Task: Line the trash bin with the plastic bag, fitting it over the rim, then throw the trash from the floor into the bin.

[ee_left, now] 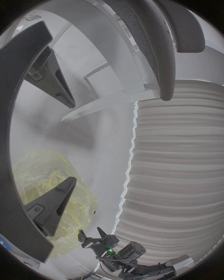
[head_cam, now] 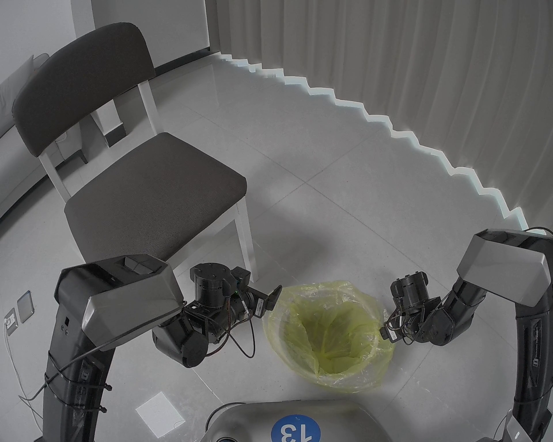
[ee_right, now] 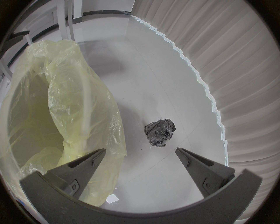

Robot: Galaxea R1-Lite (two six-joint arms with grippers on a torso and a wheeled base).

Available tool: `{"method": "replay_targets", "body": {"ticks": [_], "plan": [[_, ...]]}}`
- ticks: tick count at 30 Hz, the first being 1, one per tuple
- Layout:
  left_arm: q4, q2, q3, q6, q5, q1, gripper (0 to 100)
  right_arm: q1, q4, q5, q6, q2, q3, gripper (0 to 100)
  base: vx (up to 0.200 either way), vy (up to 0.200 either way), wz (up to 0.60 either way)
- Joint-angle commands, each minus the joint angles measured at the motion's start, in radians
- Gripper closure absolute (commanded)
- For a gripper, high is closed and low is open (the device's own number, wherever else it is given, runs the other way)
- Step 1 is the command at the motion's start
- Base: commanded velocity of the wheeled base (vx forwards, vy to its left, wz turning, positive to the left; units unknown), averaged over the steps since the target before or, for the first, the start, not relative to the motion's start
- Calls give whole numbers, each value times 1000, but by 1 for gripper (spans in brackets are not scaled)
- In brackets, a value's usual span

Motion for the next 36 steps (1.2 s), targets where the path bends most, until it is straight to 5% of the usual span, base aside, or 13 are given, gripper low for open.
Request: {"method": "replay_targets", "body": {"ticks": [1,24,36], "plan": [[13,44,-20,4,1,-3,0,0,0,0,0,-17,5,0,0,0,0],[470,184,-405,24,27,23,0,-6,4,-1,-3,-52,33,0,0,0,0],[490,193,-415,24,27,16,0,-2,6,-38,-37,3,20,0,0,0,0]]}}
